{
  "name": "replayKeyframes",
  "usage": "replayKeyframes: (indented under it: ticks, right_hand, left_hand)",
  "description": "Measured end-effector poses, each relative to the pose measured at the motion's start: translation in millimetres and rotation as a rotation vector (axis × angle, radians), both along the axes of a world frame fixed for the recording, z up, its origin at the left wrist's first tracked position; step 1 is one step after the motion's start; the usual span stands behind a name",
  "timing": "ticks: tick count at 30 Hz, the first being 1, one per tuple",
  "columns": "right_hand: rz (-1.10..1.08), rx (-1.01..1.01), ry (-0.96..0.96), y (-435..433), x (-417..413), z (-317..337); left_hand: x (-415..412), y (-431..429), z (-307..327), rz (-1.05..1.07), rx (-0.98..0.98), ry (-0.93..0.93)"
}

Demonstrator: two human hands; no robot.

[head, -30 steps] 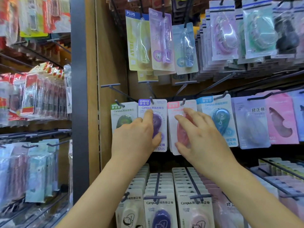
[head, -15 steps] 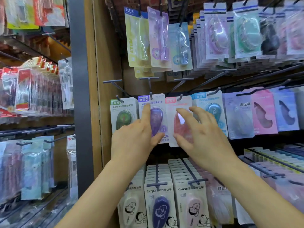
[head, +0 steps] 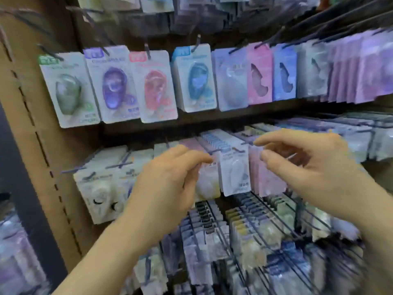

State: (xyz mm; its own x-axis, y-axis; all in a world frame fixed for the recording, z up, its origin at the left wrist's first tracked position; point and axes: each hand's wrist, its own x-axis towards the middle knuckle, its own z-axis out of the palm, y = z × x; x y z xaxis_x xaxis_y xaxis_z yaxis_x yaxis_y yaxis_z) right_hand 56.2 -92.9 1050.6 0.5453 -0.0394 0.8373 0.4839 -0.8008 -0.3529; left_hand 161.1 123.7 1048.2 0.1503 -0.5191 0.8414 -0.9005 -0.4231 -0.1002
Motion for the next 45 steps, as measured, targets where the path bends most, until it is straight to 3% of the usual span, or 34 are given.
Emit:
replayKeyframes:
  ticks: [7,15,18,23,27,36,41,45]
  right_hand:
    - [-0.092,0.147,0.422,-92,-80,-129]
    - [-0.353,0.465,1.014,-156,-190,-376]
    - [-0.399,0.634,1.139,-146,-219,-462]
    - [-0.444,0.982,1.226,-122,-236,-625]
    - [-0.465,1.183,1.191,-99,-216,-784]
    - [-0.467,1.487,1.153,-105,-120,-1092]
    - [-0.456,1.399,1.188,-126,-71,-1194]
    - [-0.44,0.98,1.351,-144,-62,-1223]
  left_hand:
    - [-58,-71,-142,-0.157,0.2,0.396]
    - [-127,-106,-379,-0.096,0.456,0.967]
    - [-148,-103,-471,-0.029,0.523,1.161]
    - [-169,-102,-639,0.117,0.539,1.446]
    - [-160,-111,-793,0.238,0.47,1.629]
    - [-101,-187,-1128,0.286,0.337,1.894]
    - [-84,-242,-1245,0.36,0.409,1.858]
    - [-85,-265,-1265,0.428,0.109,1.909]
